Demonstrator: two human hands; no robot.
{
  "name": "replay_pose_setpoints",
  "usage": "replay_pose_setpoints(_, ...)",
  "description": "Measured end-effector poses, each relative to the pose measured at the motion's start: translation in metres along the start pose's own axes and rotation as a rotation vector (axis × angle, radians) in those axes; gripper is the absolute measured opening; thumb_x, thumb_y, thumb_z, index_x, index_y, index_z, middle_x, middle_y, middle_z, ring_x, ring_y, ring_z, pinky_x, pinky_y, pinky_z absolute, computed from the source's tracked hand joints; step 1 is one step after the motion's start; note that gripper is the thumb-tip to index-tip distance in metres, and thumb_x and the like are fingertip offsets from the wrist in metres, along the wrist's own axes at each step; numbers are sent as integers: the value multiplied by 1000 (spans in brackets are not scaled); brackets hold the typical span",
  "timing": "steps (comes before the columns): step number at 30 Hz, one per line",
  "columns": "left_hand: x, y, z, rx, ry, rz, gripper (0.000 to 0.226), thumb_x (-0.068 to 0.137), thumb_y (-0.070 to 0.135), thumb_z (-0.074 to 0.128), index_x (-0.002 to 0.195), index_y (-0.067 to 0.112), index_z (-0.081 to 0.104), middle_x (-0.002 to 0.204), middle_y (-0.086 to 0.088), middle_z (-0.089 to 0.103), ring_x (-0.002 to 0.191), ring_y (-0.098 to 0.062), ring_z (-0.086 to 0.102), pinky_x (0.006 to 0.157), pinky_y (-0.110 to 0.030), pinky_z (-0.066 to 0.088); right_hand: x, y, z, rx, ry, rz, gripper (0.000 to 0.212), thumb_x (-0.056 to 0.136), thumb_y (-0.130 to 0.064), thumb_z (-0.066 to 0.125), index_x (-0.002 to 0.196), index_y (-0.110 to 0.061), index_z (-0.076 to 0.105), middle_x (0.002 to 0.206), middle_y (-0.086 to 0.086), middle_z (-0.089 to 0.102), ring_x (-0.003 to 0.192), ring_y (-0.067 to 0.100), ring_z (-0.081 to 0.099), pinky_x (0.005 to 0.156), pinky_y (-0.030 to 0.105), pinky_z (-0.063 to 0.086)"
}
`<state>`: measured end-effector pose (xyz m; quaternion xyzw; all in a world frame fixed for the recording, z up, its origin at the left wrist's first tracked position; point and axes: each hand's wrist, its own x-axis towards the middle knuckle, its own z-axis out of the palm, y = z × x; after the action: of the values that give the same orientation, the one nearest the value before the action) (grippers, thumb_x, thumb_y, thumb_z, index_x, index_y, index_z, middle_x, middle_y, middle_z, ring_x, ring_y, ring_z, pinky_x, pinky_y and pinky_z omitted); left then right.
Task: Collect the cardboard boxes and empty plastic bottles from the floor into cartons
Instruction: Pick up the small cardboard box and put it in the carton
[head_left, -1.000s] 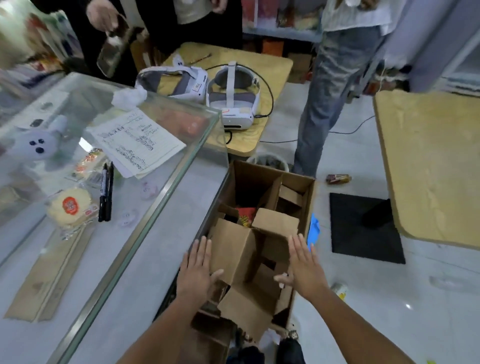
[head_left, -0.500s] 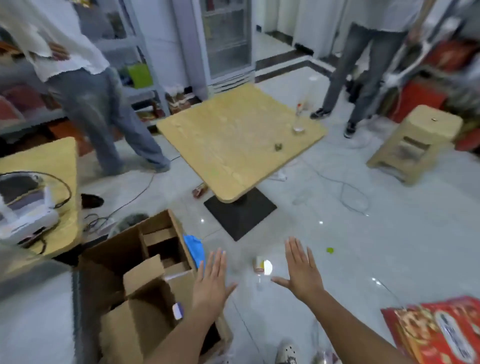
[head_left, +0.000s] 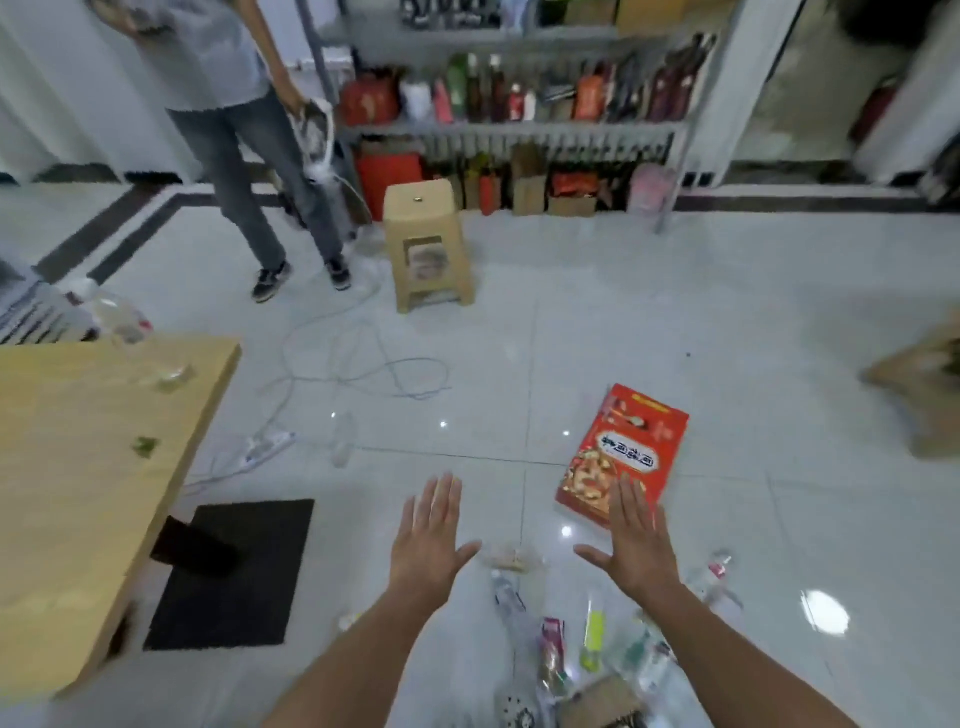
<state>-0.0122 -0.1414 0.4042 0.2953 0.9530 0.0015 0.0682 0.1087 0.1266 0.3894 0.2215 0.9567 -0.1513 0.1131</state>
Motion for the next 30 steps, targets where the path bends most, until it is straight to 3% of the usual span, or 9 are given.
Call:
replay_pose_setpoints(3,41,26,1,47,-10,151,75,96,61,2,153,12,-4,161,-1,-10,148,-18,-13,117,-36,-7,-20,43,5,35,41,162,103,81,-81,7,151,-7,-1,144,12,42,147,23,0,115,38,-4)
replay_pose_setpoints(6,74,52,2,82,-50,306,77,96,61,5,152,9,-2,161,-4,-7,148,-21,-13,117,-38,-7,-38,66,16,121,23,303,99,82,-79,5,149,-7,7,138,18,50,143,28,14,111,39,3)
replay_pose_setpoints(10,114,79,16,88,-74,475,77,96,60,5,152,9,-2,161,-4,-12,148,-20,-11,117,-38,-6,-55,86,33,128,74,458,101,82,-80,4,151,-7,-3,158,10,16,147,17,-11,112,39,0)
replay_pose_setpoints(12,135,87,34,77,-117,573,76,96,60,4,152,9,-3,161,-3,-13,148,-20,-11,117,-38,-5,-56,88,52,191,27,536,101,82,-79,4,152,-5,3,148,12,36,147,16,-14,115,37,-5)
replay_pose_setpoints(17,174,96,122,89,-193,723,80,94,62,11,153,9,0,161,-7,7,148,-21,-11,117,-39,-4,-39,101,126,253,32,698,99,83,-78,1,150,-6,10,158,10,15,147,16,-10,116,38,-5)
replay_pose_setpoints(21,188,113,217,100,-348,774,81,93,62,13,153,10,-2,144,-12,47,148,-26,11,115,-40,-1,-31,120,212,284,25,817,111,79,-80,-3,144,4,30,146,15,40,139,27,33,114,38,-1)
replay_pose_setpoints(25,208,145,347,161,-390,899,81,93,62,10,152,9,-2,153,-6,26,149,-24,-3,117,-39,-7,-48,149,340,328,13,942,118,74,-86,-3,143,3,33,148,13,34,145,23,14,111,35,-6)
replay_pose_setpoints(28,219,171,441,276,-340,940,88,86,68,-14,149,9,1,156,-6,18,146,-26,19,115,-38,-10,-55,164,450,429,-86,1010,104,80,-80,2,136,-1,37,137,18,52,133,26,29,111,42,6)
replay_pose_setpoints(30,226,193,499,314,-275,1029,102,65,72,-36,145,14,-14,155,-1,-12,149,-23,-1,113,-38,-12,-55,173,516,442,-86,1047,104,80,-80,1,138,-2,37,138,18,51,131,26,33,111,43,9)
